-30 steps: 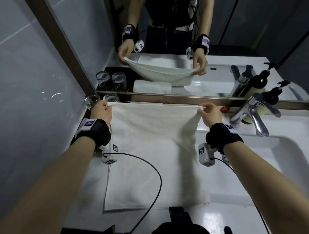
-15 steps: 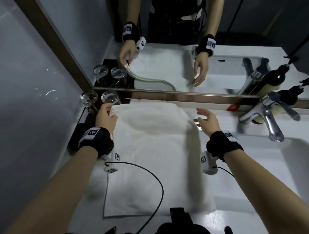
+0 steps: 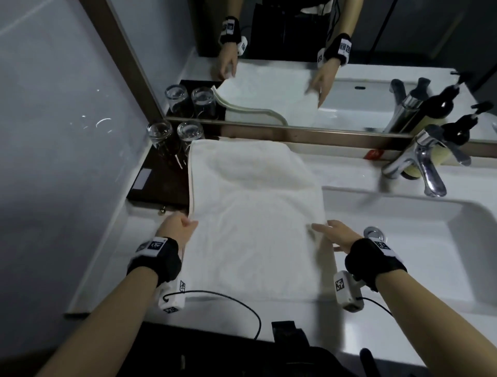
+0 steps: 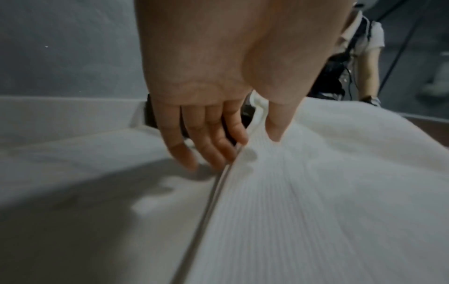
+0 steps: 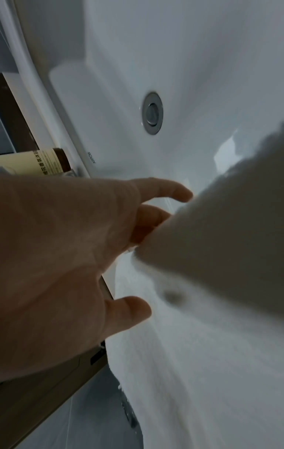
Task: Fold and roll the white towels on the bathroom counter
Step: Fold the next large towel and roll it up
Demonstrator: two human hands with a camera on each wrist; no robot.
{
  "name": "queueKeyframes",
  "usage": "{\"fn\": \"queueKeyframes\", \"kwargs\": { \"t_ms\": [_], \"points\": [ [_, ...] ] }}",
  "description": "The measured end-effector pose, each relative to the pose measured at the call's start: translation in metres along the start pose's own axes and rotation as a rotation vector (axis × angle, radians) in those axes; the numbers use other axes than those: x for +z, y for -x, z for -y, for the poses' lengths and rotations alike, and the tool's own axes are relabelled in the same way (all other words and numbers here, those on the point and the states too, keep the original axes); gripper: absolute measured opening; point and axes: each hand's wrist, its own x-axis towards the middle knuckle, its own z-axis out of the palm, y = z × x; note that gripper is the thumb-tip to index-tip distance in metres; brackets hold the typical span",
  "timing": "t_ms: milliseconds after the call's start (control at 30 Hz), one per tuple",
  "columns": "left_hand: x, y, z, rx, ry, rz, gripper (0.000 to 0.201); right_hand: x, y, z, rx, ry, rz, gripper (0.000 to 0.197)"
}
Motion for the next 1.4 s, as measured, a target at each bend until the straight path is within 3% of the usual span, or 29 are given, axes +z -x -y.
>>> {"fn": "queueKeyframes", "kwargs": {
  "t_ms": [100,233,400,500,633,733,833,900,1033,1133,1200,1300,1367,1400],
  "points": [
    [0.015,0.024,0.015,-0.033,-0.139,0.097,0.04,-0.001,0.011,-0.007,-0.068,-0.009,-0.01,0.028],
    [0.027,0.054,0.017,0.003,-0.291,0.055,0.05,-0.003,0.032,-0.013,-0.074,-0.031,0.033,0.022],
    [0.035,0.075,0.024,-0.044,-0.315,0.029,0.069,0.002,0.061,-0.029,-0.038,0.084,0.066,0.02],
    [0.036,0.082,0.031,-0.051,-0.292,0.068,0.061,0.014,0.08,-0.039,-0.051,0.081,0.013,0.018],
    [0.036,0.087,0.039,-0.022,-0.248,0.109,0.042,0.038,0.102,-0.052,-0.144,0.093,-0.182,0.022],
    [0.032,0.091,0.055,0.005,-0.125,0.059,0.034,0.056,0.117,-0.067,-0.198,0.058,-0.265,0.023],
    [0.027,0.101,0.084,0.0,0.005,0.016,0.012,0.074,0.137,-0.09,-0.14,-0.011,-0.355,0.034],
    [0.028,0.114,0.103,0.012,0.043,-0.035,0.015,0.089,0.15,-0.108,-0.132,0.074,-0.424,0.036],
    [0.03,0.139,0.121,0.169,-0.058,-0.182,0.03,0.116,0.17,-0.135,-0.325,0.195,-0.527,0.025],
    [0.026,0.149,0.128,0.407,-0.199,-0.272,0.029,0.126,0.187,-0.144,-0.55,0.444,-0.564,0.028],
    [0.026,0.156,0.132,0.579,-0.292,-0.182,0.026,0.129,0.196,-0.151,-0.629,0.724,-0.525,0.047],
    [0.029,0.164,0.138,0.657,-0.507,0.027,0.059,0.129,0.2,-0.156,-0.566,0.996,-0.4,0.073],
    [0.031,0.167,0.14,0.649,-0.639,0.072,0.075,0.124,0.196,-0.156,-0.505,1.044,-0.43,0.068],
    [0.032,0.168,0.14,0.67,-0.677,0.034,0.076,0.122,0.193,-0.154,-0.498,1.062,-0.476,0.065]
  ]
}}
